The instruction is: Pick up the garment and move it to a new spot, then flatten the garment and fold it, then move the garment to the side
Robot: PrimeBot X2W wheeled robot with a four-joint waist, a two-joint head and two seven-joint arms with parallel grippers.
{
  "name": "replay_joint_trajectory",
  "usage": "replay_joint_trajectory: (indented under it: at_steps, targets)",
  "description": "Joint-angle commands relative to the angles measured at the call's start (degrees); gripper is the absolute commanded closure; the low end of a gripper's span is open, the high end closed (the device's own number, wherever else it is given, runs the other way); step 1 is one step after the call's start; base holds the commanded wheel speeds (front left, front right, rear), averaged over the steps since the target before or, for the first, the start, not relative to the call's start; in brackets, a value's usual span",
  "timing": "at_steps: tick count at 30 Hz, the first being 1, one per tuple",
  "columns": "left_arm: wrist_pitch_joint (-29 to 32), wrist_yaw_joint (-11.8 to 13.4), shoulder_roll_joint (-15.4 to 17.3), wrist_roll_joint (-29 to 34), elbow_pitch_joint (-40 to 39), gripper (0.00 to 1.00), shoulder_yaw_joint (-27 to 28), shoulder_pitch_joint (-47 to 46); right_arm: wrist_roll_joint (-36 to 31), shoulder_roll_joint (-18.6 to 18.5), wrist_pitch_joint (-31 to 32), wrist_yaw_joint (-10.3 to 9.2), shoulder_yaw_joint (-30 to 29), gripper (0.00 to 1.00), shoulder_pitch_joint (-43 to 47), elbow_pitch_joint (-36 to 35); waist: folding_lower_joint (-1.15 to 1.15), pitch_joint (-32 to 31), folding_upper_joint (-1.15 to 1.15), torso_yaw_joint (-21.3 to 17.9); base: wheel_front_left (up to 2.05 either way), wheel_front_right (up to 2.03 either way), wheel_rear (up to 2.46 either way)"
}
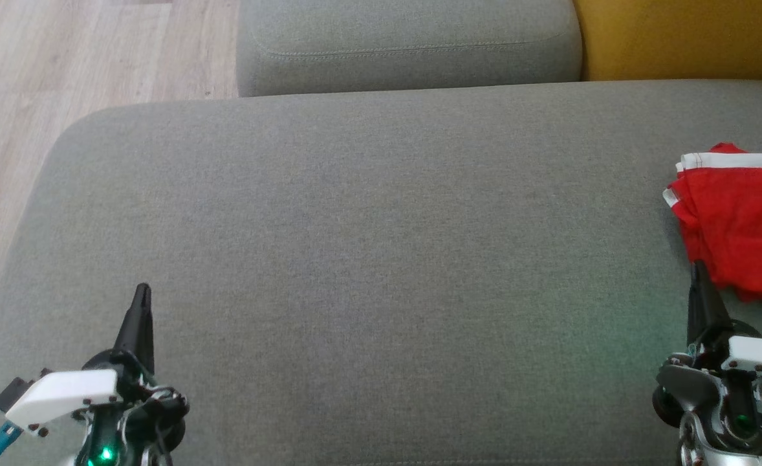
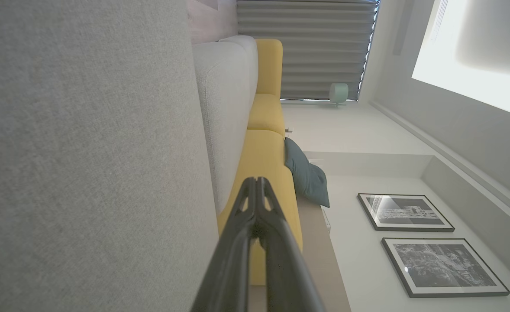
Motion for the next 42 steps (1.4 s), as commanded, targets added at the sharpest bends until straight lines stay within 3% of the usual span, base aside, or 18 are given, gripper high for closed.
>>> replay_joint_trajectory:
  at_steps: [1, 42]
  targets:
    - [0.4, -0.4, 1.1, -0.3, -2.2, 1.00, 2.0, -3.1, 0.4, -0.2, 0.3, 0.39, 1.2, 1.00, -1.0, -2.2, 0.00, 0.0, 0.00, 0.0, 0.00, 0.00, 0.00]
    - [0.4, -0.4, 1.1, -0.3, -2.2, 1.00, 2.0, -3.1, 0.4, -0.2, 0.3, 0.39, 1.2, 1.00, -1.0, -2.2, 0.00, 0.0, 0.00, 0.0, 0.00, 0.00, 0.00]
